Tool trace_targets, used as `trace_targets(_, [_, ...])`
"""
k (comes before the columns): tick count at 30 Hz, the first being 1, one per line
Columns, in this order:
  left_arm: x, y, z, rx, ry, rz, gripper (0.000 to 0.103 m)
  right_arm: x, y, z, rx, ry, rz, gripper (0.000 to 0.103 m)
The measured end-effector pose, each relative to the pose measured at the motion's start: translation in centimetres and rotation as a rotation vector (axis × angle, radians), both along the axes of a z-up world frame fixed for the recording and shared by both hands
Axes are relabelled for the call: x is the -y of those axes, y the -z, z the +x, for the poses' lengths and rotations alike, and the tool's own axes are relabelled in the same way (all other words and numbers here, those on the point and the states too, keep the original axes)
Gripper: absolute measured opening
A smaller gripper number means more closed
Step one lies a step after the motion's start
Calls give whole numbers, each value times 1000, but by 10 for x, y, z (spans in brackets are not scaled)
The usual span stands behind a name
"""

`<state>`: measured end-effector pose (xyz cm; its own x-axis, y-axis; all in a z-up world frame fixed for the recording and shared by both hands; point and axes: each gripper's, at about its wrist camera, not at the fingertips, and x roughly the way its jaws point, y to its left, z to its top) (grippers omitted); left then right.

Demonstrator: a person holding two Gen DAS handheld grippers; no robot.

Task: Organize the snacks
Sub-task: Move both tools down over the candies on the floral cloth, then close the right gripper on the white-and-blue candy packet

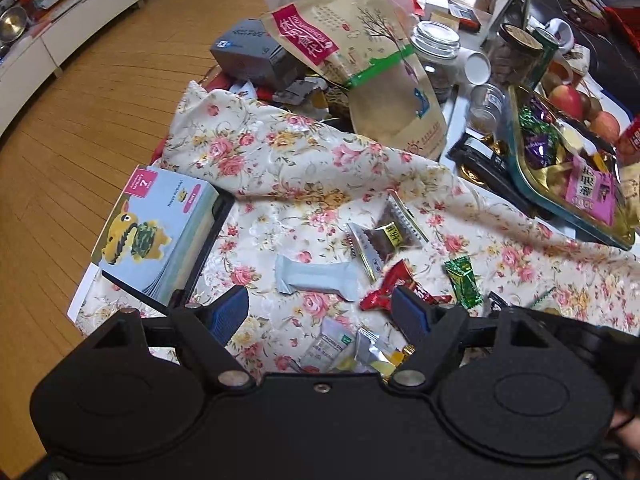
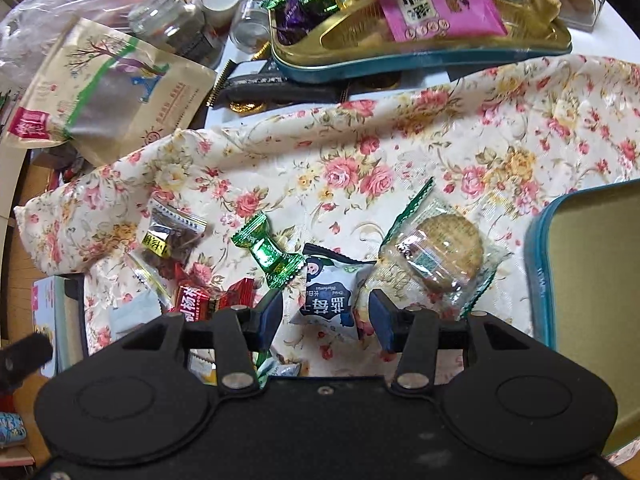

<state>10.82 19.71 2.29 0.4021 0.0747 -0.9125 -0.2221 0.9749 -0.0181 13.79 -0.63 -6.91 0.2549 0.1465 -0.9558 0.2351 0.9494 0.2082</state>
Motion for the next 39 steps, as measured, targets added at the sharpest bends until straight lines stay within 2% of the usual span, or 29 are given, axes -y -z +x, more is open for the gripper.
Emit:
trace_targets(12, [-11, 5, 0, -11, -20, 10, 78, -13, 29, 11, -58, 62, -41, 50])
trace_targets(25, [-20, 4, -2, -4, -45, -5, 78, -17, 36, 14, -31, 76, -72, 50])
trace_targets(31, [-19, 5, -1, -7, -44, 1, 78, -27, 35, 13, -13, 41, -112, 53])
trace_targets(39, [-21, 7, -1, -12, -50, 6, 78, -46, 34, 9, 18, -18, -14, 52])
